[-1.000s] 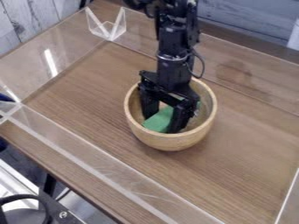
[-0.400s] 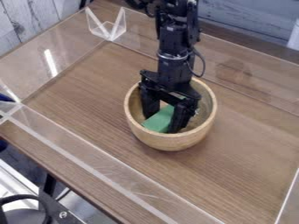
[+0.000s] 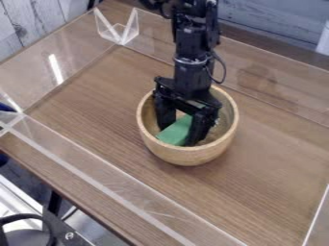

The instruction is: Remove the green block from inside the brown bowl and put it on the table

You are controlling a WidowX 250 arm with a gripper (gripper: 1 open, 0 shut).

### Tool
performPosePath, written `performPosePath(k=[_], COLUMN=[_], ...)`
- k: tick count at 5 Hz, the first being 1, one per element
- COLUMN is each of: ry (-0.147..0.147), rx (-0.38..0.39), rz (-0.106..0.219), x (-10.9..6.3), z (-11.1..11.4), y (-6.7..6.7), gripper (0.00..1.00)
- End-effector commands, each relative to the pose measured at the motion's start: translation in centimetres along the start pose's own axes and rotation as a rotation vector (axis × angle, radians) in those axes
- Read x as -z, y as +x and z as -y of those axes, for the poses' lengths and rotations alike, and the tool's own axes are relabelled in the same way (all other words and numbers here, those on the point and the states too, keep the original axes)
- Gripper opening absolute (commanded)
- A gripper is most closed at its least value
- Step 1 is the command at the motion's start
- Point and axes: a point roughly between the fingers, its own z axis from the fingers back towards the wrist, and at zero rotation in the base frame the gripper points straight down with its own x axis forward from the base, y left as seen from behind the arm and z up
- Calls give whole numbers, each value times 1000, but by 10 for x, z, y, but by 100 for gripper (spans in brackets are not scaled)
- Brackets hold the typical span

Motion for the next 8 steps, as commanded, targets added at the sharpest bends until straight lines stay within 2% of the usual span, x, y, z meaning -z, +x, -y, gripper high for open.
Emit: performPosePath(k=[1, 2, 3, 8], ry=[2, 0, -1, -15], rx=[0, -2, -3, -7], rz=[23, 25, 30, 89], x=[9, 10, 8, -30], z=[-11, -11, -11, -10], y=[8, 9, 8, 5], gripper=[100, 0, 0, 0])
